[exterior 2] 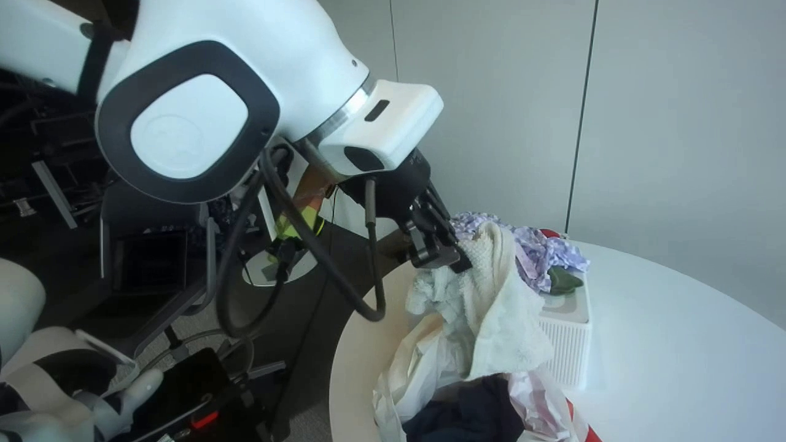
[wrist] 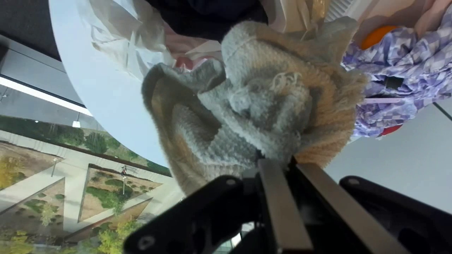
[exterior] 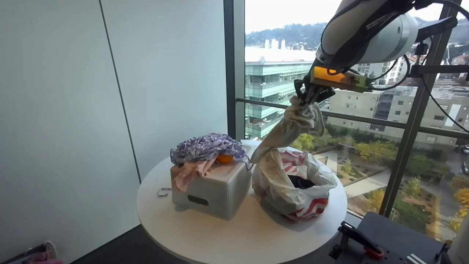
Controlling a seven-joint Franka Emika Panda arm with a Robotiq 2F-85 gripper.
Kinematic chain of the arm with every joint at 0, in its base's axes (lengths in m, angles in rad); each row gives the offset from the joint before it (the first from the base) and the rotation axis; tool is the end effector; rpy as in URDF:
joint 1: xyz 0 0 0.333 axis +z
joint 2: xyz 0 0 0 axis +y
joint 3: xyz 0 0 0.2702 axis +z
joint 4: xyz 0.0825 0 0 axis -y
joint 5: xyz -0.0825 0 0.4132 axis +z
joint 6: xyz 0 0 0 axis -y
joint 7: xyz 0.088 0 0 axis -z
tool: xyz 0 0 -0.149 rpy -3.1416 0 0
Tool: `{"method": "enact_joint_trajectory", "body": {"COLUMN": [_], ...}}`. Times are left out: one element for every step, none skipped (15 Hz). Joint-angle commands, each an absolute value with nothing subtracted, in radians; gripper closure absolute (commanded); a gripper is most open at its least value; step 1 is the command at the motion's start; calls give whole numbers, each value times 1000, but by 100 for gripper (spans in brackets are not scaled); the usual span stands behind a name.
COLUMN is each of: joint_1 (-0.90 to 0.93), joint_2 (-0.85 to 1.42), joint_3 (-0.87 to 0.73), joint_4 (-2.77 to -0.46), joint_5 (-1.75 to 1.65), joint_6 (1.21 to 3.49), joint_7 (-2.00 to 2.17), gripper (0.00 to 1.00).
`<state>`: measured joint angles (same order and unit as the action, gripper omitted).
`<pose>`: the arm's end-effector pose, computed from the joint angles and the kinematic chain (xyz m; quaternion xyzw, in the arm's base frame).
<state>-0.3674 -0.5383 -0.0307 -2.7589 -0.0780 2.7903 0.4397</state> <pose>0.4309 -0.1766 0.3448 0.8889 -0.3616 0.2812 0.0092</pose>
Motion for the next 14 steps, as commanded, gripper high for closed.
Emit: {"method": "enact_joint_trajectory", "body": {"joint_1": [-410,-421,-433,-439,-444,-451,-457,-458,-457,-461,-459,-451,-447,-448], "joint_2": [-697,-747,-790,-826,-868,-910,-957,-965,-949,-941,-925,-914,-888,-865], "joint_3": [-2,9,17,19,15,8,4,-3,-8,-6,-10,-18,-21,-18], "joint_4": [-2755,-2753,-2750,-2746,-2742,-2741,-2771,-2765,-2742,-2744,-2745,-2747,-2750,-2755], "joint_5": [-87,-100,-109,-110,-112,-111,-113,-112,-111,-116,-115,-113,-115,-120], "joint_6": [2511,2439,2384,2355,2320,2281,2268,2252,2232,2232,2224,2222,2233,2249], "joint_7": [429,449,466,482,485,481,480,469,458,459,456,441,433,431], "gripper": [95,95,95,95,95,95,95,95,95,95,95,94,94,94]}}
